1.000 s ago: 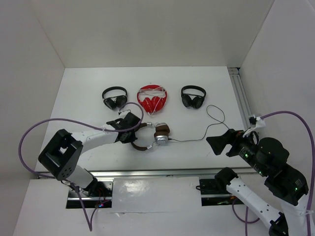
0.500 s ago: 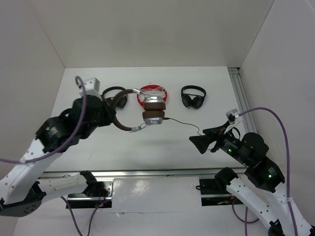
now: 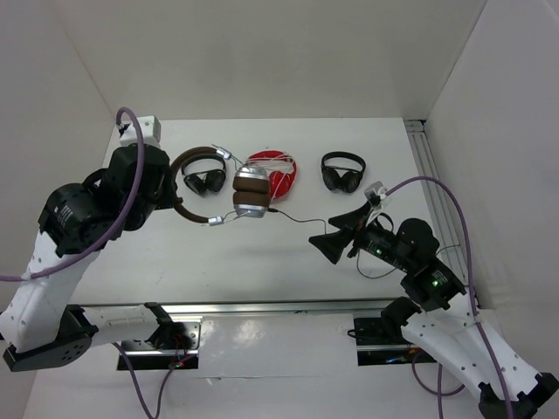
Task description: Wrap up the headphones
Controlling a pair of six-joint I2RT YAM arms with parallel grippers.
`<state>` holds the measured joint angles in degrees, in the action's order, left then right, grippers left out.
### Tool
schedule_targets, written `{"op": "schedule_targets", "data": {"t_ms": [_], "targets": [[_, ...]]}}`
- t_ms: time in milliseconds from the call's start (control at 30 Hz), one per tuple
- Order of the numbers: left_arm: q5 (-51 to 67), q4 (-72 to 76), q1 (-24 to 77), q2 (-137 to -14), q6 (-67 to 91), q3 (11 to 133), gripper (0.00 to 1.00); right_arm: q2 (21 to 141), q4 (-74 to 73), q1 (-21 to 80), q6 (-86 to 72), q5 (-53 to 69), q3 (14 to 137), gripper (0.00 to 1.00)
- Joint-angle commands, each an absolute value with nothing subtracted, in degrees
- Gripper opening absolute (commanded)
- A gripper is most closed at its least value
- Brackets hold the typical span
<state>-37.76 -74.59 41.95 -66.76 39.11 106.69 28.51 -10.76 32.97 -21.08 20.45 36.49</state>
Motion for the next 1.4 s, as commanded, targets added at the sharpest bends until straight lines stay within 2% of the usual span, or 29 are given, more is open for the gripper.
{"op": "schedule_targets", "data": {"t_ms": [0,133,267,300,333,367,533,567,700,800,833,933,967,1167,1267,1367], "targets": [[-37.09,-72.6,40.96,-64.78,38.67,109.95,0.0,30.32,-5.01,32.78,-18.28,19.96,35.6,1.0],[-35.95,-73.12,40.96,-64.78,38.67,109.95,0.0,30.32,-4.48,32.78,-18.01,13.9,35.07,0.99],[-35.42,-73.12,40.96,-64.25,38.67,109.95,0.0,29.53,-0.28,32.78,-18.72,14.94,32.35,0.94],[-35.42,-73.12,40.96,-64.25,38.67,109.95,0.0,29.53,-0.26,32.78,-19.24,14.94,31.82,0.91],[-34.81,-73.12,40.96,-64.25,38.67,109.95,0.0,29.53,0.52,32.78,-19.25,14.94,31.21,0.83],[-34.8,-73.12,40.96,-64.25,38.15,110.56,0.0,31.01,0.53,32.78,-19.25,14.94,31.2,0.79],[-32.79,-73.12,40.96,-64.25,38.14,111.62,0.0,33.4,4.3,32.78,-19.25,15.56,29.0,0.72],[-32.78,-72.6,40.96,-64.25,38.14,111.62,0.0,34.01,5.87,32.78,-19.25,15.56,28.22,0.66],[-32.26,-72.6,40.96,-64.25,38.67,110.31,0.0,34.01,8.17,32.78,-19.78,15.03,26.81,0.58],[-31.73,-71.37,40.96,-63.73,38.67,108.82,0.0,34.54,8.79,32.78,-19.78,14.42,26.19,0.44],[-31.73,-71.37,40.96,-63.72,38.67,108.81,0.0,35.06,8.79,32.78,-19.78,14.41,25.67,0.33],[-32.34,-70.32,40.96,-63.19,38.67,106.27,0.0,35.07,6.6,32.78,-20.3,12.49,25.66,0.13],[-34.08,-69.62,40.96,-63.19,38.67,105.48,0.0,34.46,5.37,32.78,-20.3,10.48,26.36,0.0],[-39.88,-62.94,40.96,-61.0,34.8,94.85,0.0,28.92,-6.84,32.78,-20.91,1.07,31.71,0.0],[-43.41,-61.09,40.96,-60.47,34.8,91.24,0.0,27.6,-11.5,32.78,-20.4,0.53,36.1,0.04],[-44.38,-58.37,40.96,-60.47,31.83,87.73,0.0,29.44,-15.99,32.78,-18.55,1.84,40.33,0.0]]}}
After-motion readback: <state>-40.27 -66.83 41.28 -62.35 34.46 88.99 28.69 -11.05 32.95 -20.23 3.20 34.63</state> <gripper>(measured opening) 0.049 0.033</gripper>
